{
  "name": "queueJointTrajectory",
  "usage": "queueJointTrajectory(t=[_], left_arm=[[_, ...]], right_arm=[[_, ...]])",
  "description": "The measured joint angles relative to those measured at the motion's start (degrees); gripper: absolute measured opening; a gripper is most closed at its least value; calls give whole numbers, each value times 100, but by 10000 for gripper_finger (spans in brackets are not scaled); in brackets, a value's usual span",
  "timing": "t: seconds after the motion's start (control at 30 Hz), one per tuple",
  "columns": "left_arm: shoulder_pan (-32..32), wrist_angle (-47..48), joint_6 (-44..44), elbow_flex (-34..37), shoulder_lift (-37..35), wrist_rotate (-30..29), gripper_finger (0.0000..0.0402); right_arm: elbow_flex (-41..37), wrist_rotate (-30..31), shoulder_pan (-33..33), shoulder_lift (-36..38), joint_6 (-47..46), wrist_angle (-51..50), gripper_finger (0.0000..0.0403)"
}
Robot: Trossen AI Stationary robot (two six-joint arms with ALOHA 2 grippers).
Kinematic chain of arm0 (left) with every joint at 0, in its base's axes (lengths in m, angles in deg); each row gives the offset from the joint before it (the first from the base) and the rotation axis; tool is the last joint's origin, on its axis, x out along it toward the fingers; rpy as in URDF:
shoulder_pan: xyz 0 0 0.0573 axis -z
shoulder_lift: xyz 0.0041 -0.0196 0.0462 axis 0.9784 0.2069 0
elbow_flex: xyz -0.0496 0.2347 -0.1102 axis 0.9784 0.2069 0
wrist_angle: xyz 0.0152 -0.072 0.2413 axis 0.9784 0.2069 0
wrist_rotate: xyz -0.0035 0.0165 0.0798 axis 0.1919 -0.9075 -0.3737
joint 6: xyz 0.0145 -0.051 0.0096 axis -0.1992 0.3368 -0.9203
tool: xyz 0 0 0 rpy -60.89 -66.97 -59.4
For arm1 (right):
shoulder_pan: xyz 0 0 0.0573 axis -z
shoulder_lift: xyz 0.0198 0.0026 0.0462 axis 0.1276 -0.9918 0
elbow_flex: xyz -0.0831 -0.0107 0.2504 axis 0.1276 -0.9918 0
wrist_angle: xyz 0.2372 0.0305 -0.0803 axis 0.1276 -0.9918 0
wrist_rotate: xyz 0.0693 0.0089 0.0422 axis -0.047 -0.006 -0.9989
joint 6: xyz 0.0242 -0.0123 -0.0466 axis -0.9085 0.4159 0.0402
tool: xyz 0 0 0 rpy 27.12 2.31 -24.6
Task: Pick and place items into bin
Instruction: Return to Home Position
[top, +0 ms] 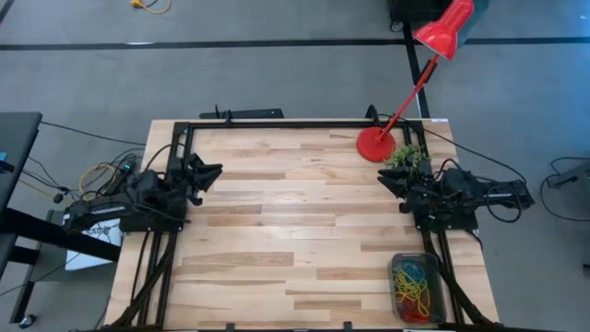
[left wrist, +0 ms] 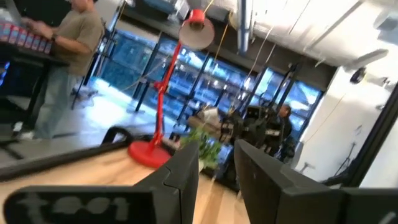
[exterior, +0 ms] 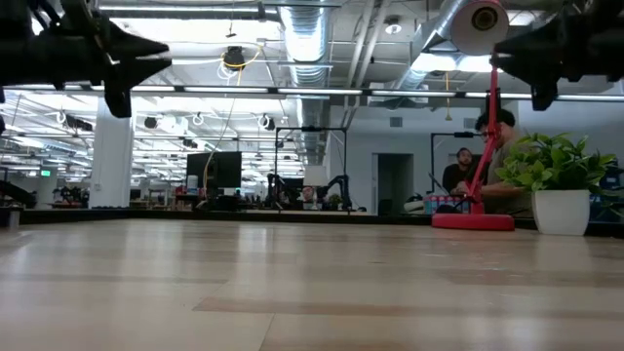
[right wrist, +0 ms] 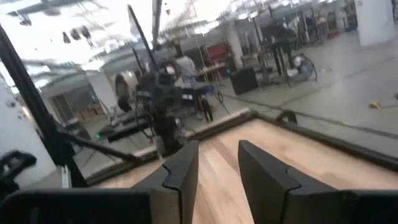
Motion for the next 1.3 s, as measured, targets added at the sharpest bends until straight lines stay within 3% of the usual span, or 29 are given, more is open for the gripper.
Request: queueJointTrajectory(t=[0.43,0.57,0.9,1.03,1.3], left_arm=[[2,771,152,7,2,-259,93],[2,1249,240,9,17,-555,93],[0,1241,221,18,63,-645,93],[0,1241,219,20,63,-647,93],[0,1250,212,23,63,-551,93]], right_arm=[[0,171,0,-1,-1146,-1839,107],[0,557,0,-1,-1258,-2049,107],[0,1403,0,-1,-1588,-2474,107],[0,1331,-19,0,-1799,-2463,107],[-35,568,-318,7,-1368,-1961,107]])
